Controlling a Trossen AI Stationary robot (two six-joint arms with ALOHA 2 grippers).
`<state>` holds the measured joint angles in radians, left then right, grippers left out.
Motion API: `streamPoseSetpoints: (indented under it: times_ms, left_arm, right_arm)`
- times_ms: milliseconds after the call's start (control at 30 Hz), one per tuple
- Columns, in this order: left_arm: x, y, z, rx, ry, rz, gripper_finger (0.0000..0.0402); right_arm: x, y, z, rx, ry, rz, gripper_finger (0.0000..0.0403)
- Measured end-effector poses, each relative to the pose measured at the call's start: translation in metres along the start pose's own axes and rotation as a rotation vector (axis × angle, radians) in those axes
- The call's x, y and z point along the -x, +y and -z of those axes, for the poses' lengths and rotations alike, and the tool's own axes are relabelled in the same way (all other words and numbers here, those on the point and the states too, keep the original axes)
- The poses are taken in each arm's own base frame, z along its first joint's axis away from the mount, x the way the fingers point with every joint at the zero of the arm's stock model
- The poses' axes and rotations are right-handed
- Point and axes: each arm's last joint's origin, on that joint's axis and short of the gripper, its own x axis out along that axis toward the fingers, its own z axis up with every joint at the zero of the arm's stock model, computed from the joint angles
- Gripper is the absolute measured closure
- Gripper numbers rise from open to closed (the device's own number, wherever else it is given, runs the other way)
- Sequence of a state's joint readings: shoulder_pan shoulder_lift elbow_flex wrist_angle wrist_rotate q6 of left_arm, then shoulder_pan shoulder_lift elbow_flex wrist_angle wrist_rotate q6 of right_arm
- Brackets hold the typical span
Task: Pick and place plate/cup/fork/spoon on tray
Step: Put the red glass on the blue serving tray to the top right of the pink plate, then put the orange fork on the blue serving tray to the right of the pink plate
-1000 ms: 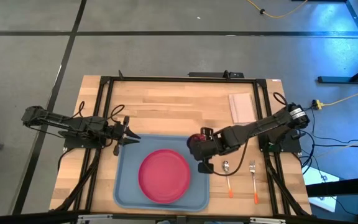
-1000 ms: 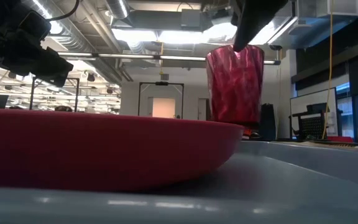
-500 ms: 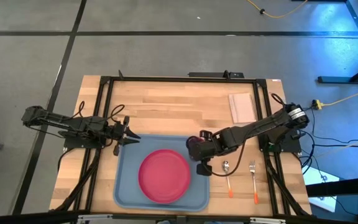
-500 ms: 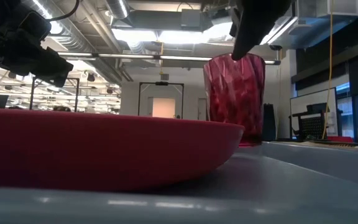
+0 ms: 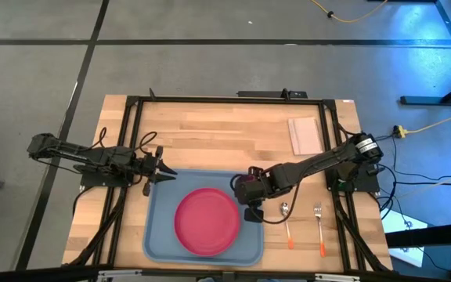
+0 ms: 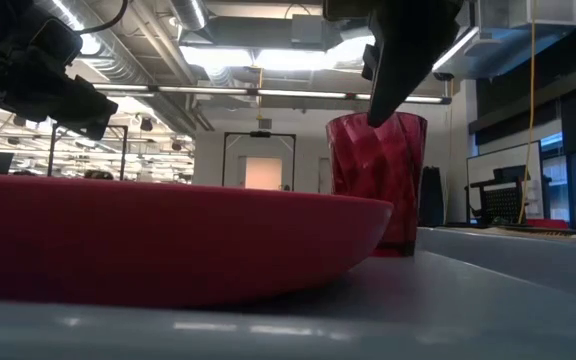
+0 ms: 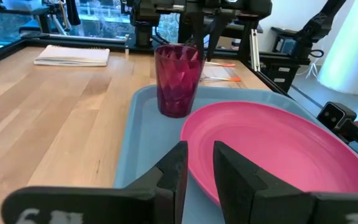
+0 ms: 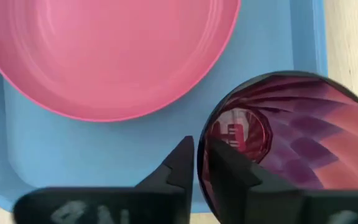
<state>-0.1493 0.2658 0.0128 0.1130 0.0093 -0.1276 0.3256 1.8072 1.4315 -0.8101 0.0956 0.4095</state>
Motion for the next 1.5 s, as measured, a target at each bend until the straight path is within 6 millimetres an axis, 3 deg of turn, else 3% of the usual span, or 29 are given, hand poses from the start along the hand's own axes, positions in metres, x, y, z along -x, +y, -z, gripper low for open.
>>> streamPoseSetpoints:
  times_ms: [233,400,567,867,1033,1267,1500]
  left_arm:
    - [0.0,0.0,0.0,0.0,0.0,0.0,0.0333]
    - [0.0,0.0,0.0,0.0,0.001,0.0,0.0333]
    - [0.0,0.0,0.0,0.001,0.001,0.005,0.0333]
    - [0.0,0.0,0.0,0.002,0.002,0.008,0.0333]
    - [0.0,0.0,0.0,0.083,0.003,0.008,0.0333]
    - [0.0,-0.002,0.001,0.105,0.017,0.022,0.0333]
    - [0.0,-0.002,0.003,0.105,0.028,0.022,0.0333]
  right_arm:
    - [0.007,0.001,-0.006,0.001,-0.024,0.006,0.0321]
    - [0.027,0.005,-0.018,0.025,-0.063,-0.009,0.0321]
    - [0.045,0.003,-0.017,-0.042,0.016,0.025,0.032]
    - [0.07,0.017,0.041,-0.535,0.353,0.399,0.032]
    - [0.074,0.043,0.056,-0.593,0.275,0.402,0.032]
    - [0.077,0.063,0.077,-0.599,0.116,0.494,0.032]
    - [0.07,0.083,0.117,-0.955,0.203,0.555,0.032]
